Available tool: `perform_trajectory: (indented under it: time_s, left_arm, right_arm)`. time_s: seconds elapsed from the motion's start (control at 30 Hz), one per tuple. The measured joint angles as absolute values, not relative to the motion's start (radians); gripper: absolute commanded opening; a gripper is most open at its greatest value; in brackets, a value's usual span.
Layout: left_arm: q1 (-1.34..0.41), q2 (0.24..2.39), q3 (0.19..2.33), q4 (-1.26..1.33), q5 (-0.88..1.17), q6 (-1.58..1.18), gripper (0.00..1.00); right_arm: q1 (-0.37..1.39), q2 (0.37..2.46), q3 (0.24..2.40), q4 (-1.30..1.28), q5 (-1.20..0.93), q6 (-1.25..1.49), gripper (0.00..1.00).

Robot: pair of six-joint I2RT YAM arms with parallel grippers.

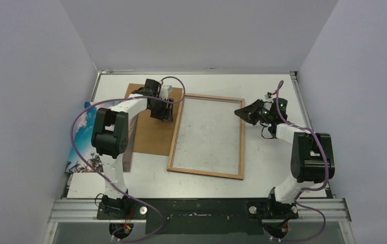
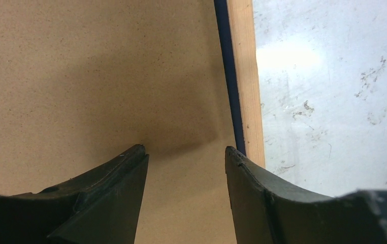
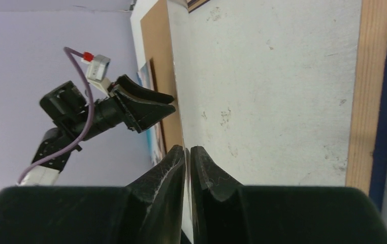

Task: Put the photo into the frame
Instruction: Place the photo frame item in the photo frame.

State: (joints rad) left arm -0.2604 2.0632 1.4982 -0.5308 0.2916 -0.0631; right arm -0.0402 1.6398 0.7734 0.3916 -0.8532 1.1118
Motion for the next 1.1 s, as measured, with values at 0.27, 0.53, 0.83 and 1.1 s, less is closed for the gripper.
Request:
perform_trajectory:
  time_s: [0.27, 0.53, 0.83, 1.1]
  left_arm:
    - [-0.266, 2.063, 1.496, -0.526, 0.292, -0.064, 0.55]
    - [-0.27, 2.063, 1.492, -0.521, 0.292, -0.063, 0.54]
    - [-0.27, 2.063, 1.492, -0.521, 0.292, -0.064, 0.54]
    - [-0.27, 2.063, 1.492, -0.521, 0.292, -0.063, 0.54]
  right_arm:
    - [-0.015, 1.64, 0.81, 0.232, -0.794, 0.95, 0.07]
    - [-0.013, 1.654, 0.804, 0.17, -0.744, 0.882, 0.36]
    - [0.042, 1.682, 0.807, 0.127, -0.748, 0.814, 0.12]
    - [0.004, 1.657, 0.802, 0.197, -0.782, 0.91, 0.05]
